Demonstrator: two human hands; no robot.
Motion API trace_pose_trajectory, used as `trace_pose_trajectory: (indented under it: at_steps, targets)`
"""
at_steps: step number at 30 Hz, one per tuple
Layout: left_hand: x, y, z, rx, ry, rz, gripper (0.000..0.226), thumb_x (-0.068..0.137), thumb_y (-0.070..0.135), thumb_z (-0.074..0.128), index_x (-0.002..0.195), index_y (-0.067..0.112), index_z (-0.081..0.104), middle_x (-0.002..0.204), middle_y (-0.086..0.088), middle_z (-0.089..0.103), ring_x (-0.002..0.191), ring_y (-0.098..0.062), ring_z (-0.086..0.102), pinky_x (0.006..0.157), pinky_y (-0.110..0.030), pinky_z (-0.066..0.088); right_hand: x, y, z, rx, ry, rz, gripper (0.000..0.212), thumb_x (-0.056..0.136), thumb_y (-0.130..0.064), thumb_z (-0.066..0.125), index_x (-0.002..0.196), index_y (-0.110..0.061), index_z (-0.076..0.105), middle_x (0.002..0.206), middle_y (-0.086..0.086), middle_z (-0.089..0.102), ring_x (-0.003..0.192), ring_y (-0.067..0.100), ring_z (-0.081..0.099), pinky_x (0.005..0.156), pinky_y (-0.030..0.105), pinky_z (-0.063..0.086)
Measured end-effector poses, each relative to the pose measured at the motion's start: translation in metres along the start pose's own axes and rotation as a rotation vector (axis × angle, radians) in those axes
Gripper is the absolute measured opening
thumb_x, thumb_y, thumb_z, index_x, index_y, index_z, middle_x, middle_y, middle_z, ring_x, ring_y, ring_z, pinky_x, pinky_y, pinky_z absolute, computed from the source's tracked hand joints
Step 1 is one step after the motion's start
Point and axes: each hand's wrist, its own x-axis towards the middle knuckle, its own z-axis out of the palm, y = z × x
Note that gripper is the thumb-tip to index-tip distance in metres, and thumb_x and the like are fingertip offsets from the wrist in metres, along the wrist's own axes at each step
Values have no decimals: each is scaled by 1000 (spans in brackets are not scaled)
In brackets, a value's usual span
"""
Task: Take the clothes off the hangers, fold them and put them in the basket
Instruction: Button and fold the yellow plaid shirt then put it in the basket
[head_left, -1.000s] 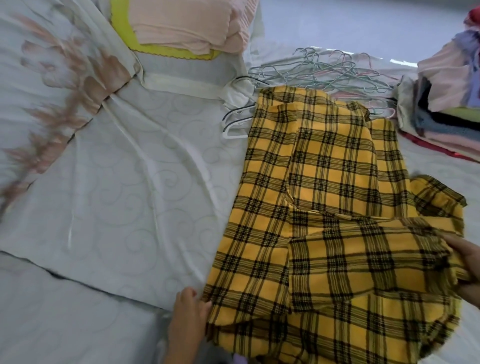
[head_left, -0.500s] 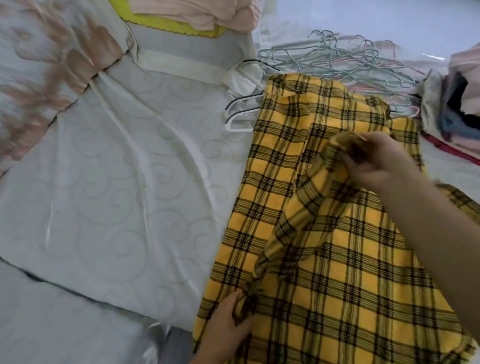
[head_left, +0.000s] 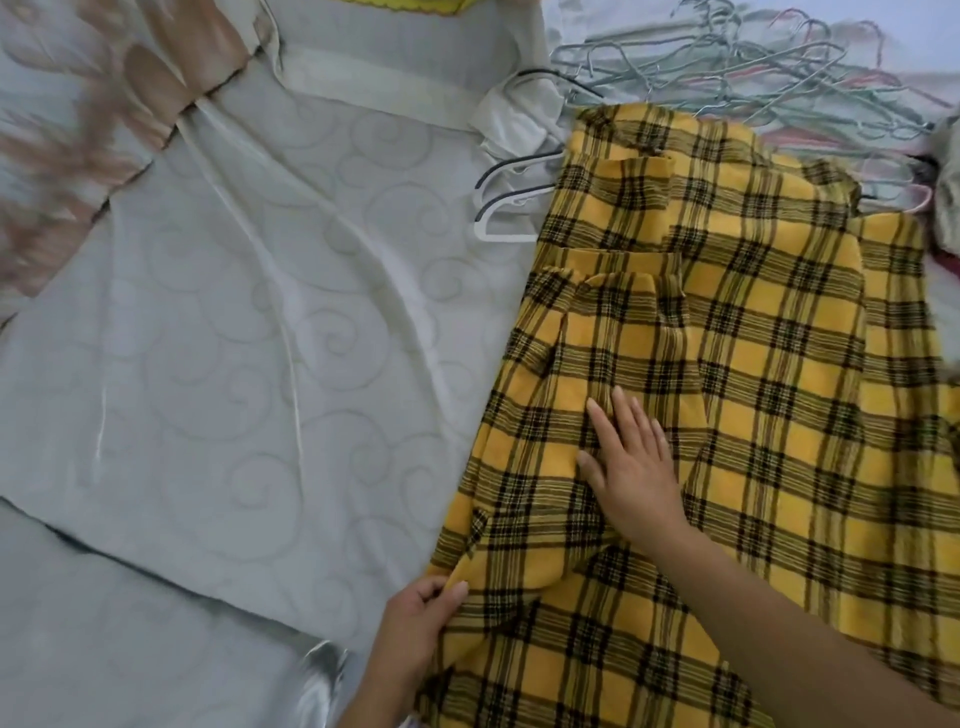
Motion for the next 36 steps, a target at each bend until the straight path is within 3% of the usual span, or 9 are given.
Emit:
trace_pose_trajectory:
  at_steps: [3,8,15,18,20,22,25,29,36]
  targets:
    - [-1,0,-1,86,3,18,11,83,5,66,72,5,66,55,4,67,55,-3,62,51,-11,45,6,3,13,-90,-54,40,71,74,-65,-22,137,-33,-25,148,-4,-34,136,11,-33,111,32,-21]
    - [-8,2,3,395,108,57,19,79,19,74,88,10,60,65,5,64,60,-5,59,55,-11,40,11,-5,-1,-116,-167,91,60,98,-52,14,144,-30,-20,152,-1,-30,140,15,-28,116,36,-14]
    - [-6,50,35,1234,-58,909,98,43,37,89,129,25,44,123,0,62,112,-14,47,85,-33,52,-58,18,3,141,9,316,60,93,-52,12,146,-33,-7,156,-8,-13,139,6,-18,116,31,-8]
    - [5,63,47,1450,-254,919,78,78,58,53,145,36,21,140,9,45,127,-13,35,111,-31,15,-109,43,19,201,-32,502,76,84,-70,-5,146,-28,-9,151,-11,-20,144,12,-12,117,32,-4]
    - [17,63,44,1623,-340,765,55,92,62,20,139,38,35,139,14,40,126,-13,36,111,-29,4,-132,59,27,186,-74,503,100,58,-78,-33,141,-25,-16,148,-10,-24,142,10,-16,114,29,-9]
    - [26,70,41,1779,-395,592,77,87,70,-3,131,34,49,142,11,31,130,-16,34,110,-25,17,-138,69,25,189,-99,471,113,46,-78,-41,143,-26,-15,148,-12,-23,138,4,-18,113,26,-8]
    - [30,88,51,1686,-382,520,125,43,90,-27,148,34,12,148,13,-17,144,-10,-6,114,-26,13,-137,86,8,305,-12,512,120,56,-83,-28,148,-24,20,150,-16,4,143,7,3,116,30,7]
    - [12,110,77,1563,-284,570,58,92,57,36,142,27,33,153,6,25,137,-12,27,107,-28,30,-141,145,-15,332,402,787,62,88,-43,27,127,-3,54,140,16,45,132,35,36,109,49,25]
    - [-14,129,213,1182,-220,692,29,96,24,47,125,18,50,121,3,48,97,-7,49,83,-21,43,-182,241,-45,693,519,1324,64,86,-34,51,138,0,37,146,22,31,134,39,27,105,56,25]
